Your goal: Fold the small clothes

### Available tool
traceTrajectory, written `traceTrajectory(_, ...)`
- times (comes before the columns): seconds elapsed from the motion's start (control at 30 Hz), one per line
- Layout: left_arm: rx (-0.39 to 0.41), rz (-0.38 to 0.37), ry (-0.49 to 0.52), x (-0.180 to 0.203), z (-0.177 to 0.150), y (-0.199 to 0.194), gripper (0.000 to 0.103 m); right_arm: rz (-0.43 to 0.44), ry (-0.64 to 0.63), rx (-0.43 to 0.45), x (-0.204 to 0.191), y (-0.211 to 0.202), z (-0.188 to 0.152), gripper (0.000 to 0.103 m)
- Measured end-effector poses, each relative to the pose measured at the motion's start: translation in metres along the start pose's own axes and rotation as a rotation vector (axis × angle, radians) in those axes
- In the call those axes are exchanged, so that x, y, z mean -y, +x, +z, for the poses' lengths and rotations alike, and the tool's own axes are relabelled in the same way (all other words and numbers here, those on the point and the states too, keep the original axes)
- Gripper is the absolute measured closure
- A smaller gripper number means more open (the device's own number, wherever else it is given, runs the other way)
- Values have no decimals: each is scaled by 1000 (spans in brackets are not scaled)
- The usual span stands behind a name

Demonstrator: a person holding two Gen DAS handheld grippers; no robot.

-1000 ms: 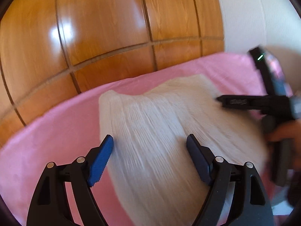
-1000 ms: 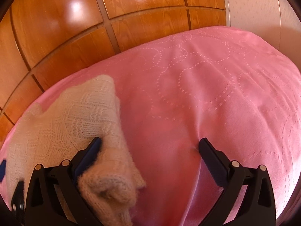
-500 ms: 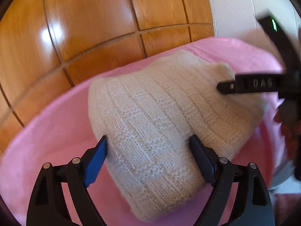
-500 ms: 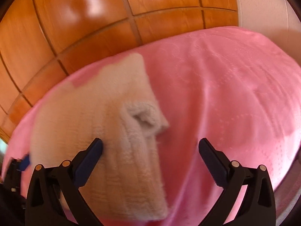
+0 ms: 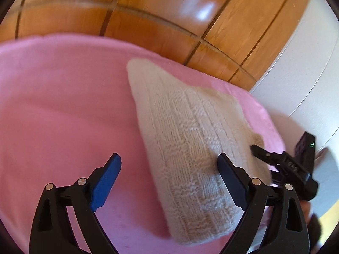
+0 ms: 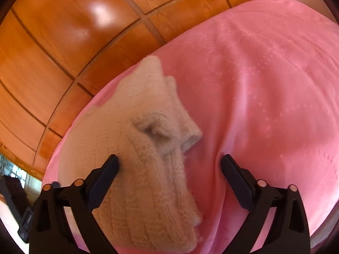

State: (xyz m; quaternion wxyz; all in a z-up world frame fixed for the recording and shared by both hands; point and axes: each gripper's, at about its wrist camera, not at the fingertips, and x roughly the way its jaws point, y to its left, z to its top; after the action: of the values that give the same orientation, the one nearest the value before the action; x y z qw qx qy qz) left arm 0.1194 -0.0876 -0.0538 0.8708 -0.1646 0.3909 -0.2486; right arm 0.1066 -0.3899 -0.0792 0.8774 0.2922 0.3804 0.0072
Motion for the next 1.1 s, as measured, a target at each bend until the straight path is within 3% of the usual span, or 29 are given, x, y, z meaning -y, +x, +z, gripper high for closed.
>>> traceTrajectory(0.07,-40,-56,-19,-2,3,5,12,65,-20,-16,-3,3,4,22)
traceTrajectory(0.17,-90,-117,-39,1,3,13,12,161,38,-81,2,17,9,25)
traceTrajectory(0.27,-132,-145,-33,6,2,20,12,187,73,-89,5,25,13,25)
traceTrajectory(0.37,-149,-140,2,14,3,27,12,187,59,-95,3,31,15,23)
traceTrajectory(0.47,-177,-125,32,20,6,43,4,186,53,-99,0,38,19,19)
traceTrajectory(0.6,-163,-47,152,35,-2,46,4,166,42,-80,-7,47,22,7)
traceTrajectory(0.7,-145,-55,128,30,-1,41,8,123,-3,-53,-17,51,19,3)
traceTrajectory(0.8,-121,-85,76,24,3,29,23,120,-6,-7,-16,48,15,10)
traceTrajectory(0.83,-110,-80,85,25,5,29,26,126,-3,5,-15,47,14,20)
traceTrajectory(0.93,-53,-19,199,40,-1,18,34,153,-5,25,-17,42,10,38)
traceTrajectory(1.1,30,45,329,57,-3,8,44,120,-80,82,-33,29,-1,47)
